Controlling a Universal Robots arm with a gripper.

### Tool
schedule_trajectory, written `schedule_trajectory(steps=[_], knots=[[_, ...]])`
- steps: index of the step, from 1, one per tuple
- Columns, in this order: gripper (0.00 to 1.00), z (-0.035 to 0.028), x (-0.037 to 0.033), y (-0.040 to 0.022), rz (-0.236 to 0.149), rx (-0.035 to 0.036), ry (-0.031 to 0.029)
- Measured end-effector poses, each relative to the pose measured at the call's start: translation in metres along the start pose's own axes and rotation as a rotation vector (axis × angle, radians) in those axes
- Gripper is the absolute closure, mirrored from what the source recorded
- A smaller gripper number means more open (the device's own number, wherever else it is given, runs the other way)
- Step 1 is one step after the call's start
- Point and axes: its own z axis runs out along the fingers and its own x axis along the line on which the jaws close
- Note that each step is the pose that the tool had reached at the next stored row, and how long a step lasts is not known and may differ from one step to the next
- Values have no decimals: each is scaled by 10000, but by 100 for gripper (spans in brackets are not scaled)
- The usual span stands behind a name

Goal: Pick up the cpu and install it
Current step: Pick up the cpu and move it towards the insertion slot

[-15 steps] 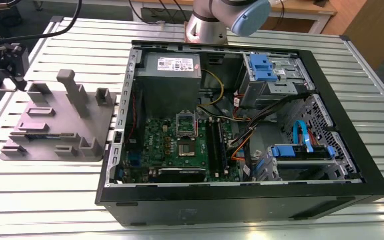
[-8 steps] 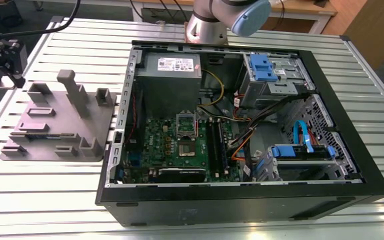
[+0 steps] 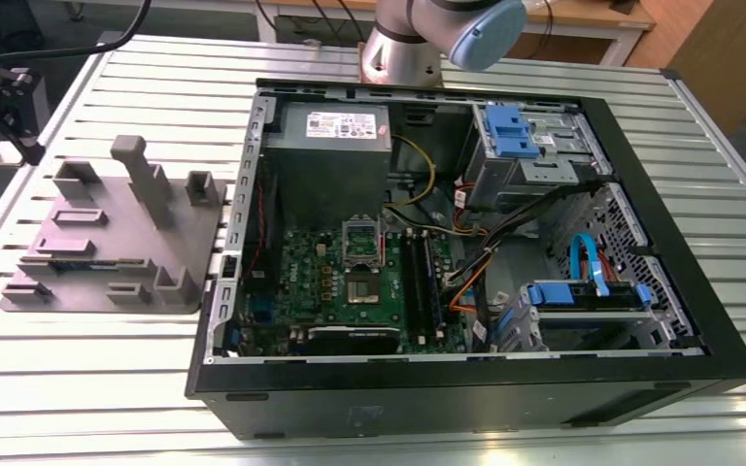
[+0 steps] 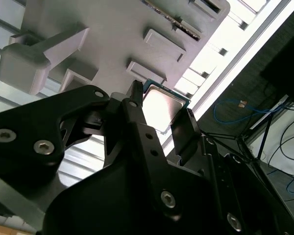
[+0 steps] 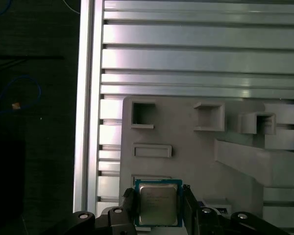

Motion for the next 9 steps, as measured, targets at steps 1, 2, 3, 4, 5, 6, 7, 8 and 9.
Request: schedule_trajectory(steps=[1,2,3,4,5,6,7,8,9], knots=[[53,-9,0,1,1,0,0],[53,-17,0,1,0,0,0],[53,-26,0,1,1,0,0],[53,-32,0,1,0,0,-1],[53,-33,0,1,0,-2,-3],[53,-33,0,2,0,-2,-4],[53,-34,0,2,0,-2,-3],[53,-36,0,2,0,0,-1],[53,-36,0,2,0,0,0]])
